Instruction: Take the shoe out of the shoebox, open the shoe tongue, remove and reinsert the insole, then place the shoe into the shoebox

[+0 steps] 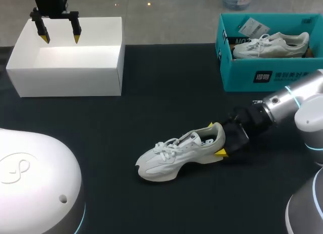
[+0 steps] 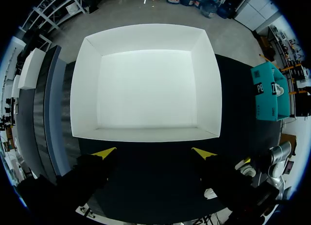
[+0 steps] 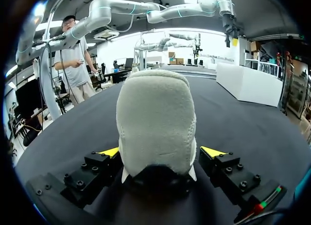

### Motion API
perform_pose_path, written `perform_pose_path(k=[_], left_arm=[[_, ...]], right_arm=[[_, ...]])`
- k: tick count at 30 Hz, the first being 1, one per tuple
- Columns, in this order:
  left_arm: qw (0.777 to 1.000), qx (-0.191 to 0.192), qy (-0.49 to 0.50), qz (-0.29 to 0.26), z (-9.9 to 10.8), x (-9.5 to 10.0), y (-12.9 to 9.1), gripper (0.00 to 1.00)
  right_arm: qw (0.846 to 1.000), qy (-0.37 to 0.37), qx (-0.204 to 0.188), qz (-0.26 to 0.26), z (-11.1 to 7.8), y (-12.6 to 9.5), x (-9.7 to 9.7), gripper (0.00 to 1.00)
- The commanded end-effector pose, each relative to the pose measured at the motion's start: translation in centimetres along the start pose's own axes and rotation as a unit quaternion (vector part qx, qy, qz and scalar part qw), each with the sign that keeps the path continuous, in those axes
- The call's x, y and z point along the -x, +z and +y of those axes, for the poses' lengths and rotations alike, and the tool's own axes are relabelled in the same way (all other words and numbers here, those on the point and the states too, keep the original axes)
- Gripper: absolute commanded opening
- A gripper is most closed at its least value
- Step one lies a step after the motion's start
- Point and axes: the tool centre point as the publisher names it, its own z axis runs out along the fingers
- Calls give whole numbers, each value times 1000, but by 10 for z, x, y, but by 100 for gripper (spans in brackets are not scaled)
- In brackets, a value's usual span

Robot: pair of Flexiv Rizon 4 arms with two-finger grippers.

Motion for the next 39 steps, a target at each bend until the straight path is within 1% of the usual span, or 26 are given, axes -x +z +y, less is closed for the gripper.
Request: perform_pose_path(k=[1, 4, 5, 6, 7, 8, 9, 16, 20, 25, 28, 35, 39], left_arm=[[1000, 0, 0, 0, 0, 0, 0, 100], [1000, 0, 0, 0, 0, 0, 0, 100], [1000, 0, 0, 0, 0, 0, 0, 100], [1000, 0, 0, 0, 0, 0, 0, 100], [1000, 0, 0, 0, 0, 0, 0, 100], [1000, 0, 0, 0, 0, 0, 0, 100], [1000, 0, 0, 0, 0, 0, 0, 100], [1000, 0, 0, 0, 0, 0, 0, 100], [1000, 0, 0, 0, 0, 0, 0, 100], [1000, 0, 0, 0, 0, 0, 0, 100], [1000, 0, 0, 0, 0, 0, 0, 100], [1000, 0, 0, 0, 0, 0, 0, 100], [1000, 0, 0, 0, 0, 0, 0, 100]], right_arm=[[1000, -1, 1, 9, -1, 9, 2, 100], [1000, -2, 0, 13, -1, 13, -1, 100], [1000, 0, 0, 12, -2, 14, -3, 81], [1000, 3, -1, 7, -2, 15, -4, 45], [1000, 4, 0, 4, -3, 15, -5, 31], [1000, 5, 2, 3, -3, 16, -7, 3], [1000, 7, 4, -2, -4, 16, -8, 0], [999, 13, 13, -40, -1, 8, -14, 0], [998, 21, 11, -62, -3, -2, -17, 0], [993, 38, 6, -109, -5, -17, -22, 0], [991, 45, 6, -124, -7, -24, -24, 0], [988, 56, 2, -146, -10, -25, -28, 0], [983, 64, 0, -169, -11, -24, -29, 0]])
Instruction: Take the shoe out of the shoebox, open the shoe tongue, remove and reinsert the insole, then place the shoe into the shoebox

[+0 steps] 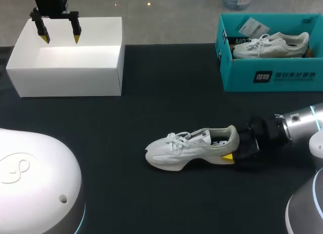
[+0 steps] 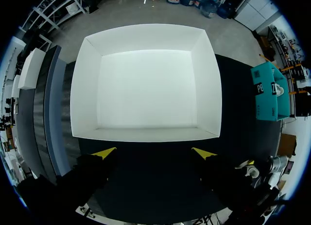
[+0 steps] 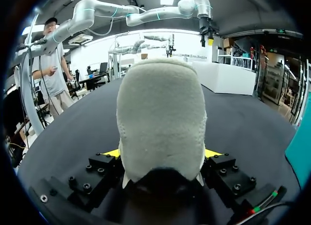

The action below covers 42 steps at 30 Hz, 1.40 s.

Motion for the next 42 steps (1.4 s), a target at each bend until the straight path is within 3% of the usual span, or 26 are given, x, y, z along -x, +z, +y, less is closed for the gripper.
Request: perform_pose_path(k=[1, 17, 28, 42], left_arm=[[1000, 0, 0, 0, 0, 0, 0, 100], [1000, 0, 0, 0, 0, 0, 0, 100], [1000, 0, 0, 0, 0, 0, 0, 100], [1000, 0, 0, 0, 0, 0, 0, 100]], right_arm=[[999, 5, -2, -47, 1, 0, -7, 0], [998, 16, -11, -51, -2, -4, -9, 0], [1000, -4, -16, -12, 0, 2, -2, 0], [1000, 6, -11, -16, -5, 5, -3, 0]])
